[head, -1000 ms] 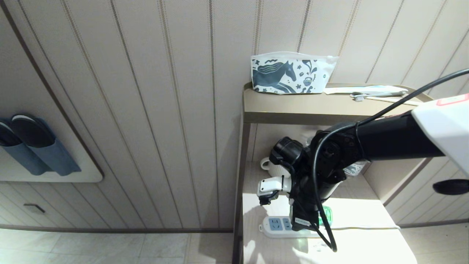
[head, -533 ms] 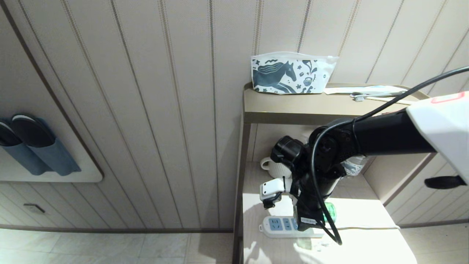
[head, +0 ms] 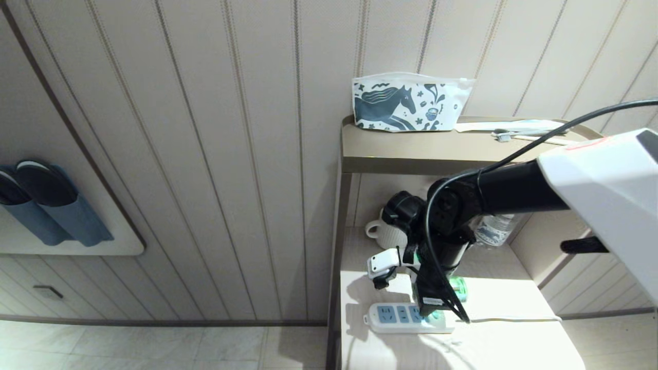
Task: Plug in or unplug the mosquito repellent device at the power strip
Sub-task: Insert the plug into the socket
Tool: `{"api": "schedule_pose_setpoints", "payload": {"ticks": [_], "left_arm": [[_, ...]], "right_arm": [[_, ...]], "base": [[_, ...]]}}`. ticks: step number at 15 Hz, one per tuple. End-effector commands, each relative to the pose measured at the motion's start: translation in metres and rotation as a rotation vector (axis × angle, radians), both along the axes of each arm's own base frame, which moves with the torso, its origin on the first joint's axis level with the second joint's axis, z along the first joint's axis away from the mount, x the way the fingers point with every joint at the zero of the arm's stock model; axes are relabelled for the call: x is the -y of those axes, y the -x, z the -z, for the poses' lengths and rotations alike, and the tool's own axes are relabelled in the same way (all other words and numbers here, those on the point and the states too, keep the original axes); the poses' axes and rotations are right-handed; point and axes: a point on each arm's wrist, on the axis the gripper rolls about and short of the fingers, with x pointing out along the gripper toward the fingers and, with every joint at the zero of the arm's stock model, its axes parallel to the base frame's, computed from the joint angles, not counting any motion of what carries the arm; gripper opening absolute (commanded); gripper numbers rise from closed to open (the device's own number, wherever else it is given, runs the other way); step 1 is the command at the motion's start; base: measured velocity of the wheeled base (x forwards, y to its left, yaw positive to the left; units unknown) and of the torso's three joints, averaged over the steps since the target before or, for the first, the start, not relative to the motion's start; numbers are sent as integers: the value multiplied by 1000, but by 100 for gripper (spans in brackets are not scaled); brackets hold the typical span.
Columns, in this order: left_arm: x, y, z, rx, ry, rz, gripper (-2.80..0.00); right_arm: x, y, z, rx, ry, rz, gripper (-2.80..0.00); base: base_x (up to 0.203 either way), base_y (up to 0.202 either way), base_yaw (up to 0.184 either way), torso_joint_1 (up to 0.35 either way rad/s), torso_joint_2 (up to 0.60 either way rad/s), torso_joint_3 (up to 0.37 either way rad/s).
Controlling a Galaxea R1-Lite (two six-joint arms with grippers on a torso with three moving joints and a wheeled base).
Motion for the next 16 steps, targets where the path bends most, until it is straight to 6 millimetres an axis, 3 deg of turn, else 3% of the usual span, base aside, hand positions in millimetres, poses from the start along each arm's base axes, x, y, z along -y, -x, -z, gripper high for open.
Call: {"api": "schedule_pose_setpoints", "payload": {"ticks": [1,7,16], "left_arm": [[0,0,0,-1,0,1,-280],[0,0,0,0,0,0,-280],[0,0,0,-2,0,1,-280]], "right_arm": [[-5,-5,3,0,2,-10,-280],[-20,-6,-6,40,-21,-47,-280],[-21,5,11,-24,11,-50,-280]], "base": [[0,0,0,0,0,0],[0,0,0,0,0,0],[0,0,0,0,0,0]]}}
